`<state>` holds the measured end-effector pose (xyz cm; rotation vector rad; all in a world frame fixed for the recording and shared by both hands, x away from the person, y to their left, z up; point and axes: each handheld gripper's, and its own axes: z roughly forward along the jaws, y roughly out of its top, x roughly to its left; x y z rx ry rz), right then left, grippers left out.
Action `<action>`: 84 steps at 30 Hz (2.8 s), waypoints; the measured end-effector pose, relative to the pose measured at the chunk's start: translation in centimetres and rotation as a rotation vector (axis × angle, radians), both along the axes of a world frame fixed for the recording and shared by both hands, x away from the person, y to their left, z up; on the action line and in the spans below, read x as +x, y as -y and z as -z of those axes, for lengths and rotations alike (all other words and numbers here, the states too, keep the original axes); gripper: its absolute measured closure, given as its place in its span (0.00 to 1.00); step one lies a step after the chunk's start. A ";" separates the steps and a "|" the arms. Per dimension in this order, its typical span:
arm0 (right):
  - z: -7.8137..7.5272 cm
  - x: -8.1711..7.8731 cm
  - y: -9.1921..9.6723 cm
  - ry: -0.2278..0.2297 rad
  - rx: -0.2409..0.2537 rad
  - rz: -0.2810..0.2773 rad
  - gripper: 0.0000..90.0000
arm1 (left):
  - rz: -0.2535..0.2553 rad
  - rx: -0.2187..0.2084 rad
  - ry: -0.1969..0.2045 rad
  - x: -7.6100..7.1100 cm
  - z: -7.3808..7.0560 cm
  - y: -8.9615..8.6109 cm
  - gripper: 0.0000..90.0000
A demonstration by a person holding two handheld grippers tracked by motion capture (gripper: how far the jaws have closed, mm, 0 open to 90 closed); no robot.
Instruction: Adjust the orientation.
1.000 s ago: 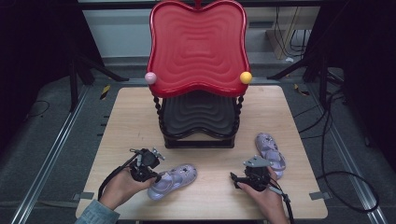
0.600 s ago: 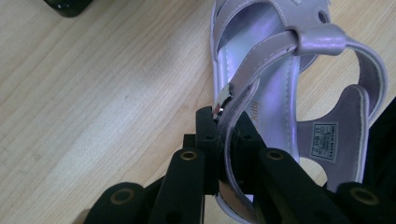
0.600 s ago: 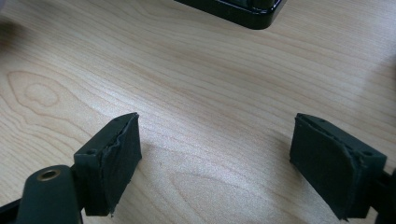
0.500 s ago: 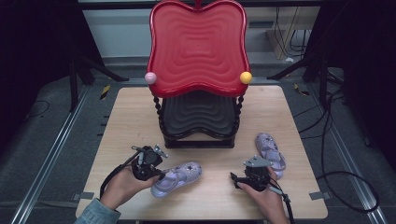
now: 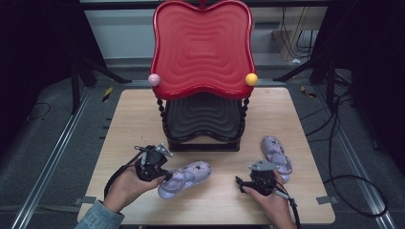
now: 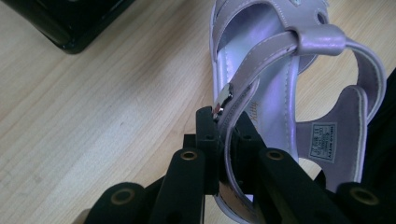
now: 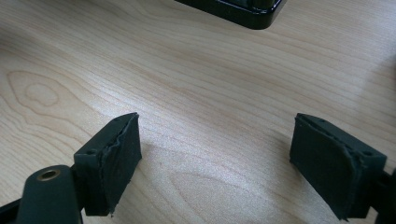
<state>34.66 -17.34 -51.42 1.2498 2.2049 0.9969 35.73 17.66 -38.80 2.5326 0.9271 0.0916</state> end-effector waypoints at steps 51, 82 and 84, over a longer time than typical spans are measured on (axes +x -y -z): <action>0.0 0.0 0.0 0.002 -0.001 -0.002 0.18 | -0.287 -0.425 0.260 2.6 -2.6 1.0 0.94; 0.0 0.0 0.0 0.001 0.000 -0.003 0.18 | -0.553 -0.662 0.373 4.7 -1.8 4.1 0.93; 0.0 0.0 0.0 0.001 0.000 -0.003 0.18 | -0.571 -0.662 0.387 4.6 -1.7 4.1 0.93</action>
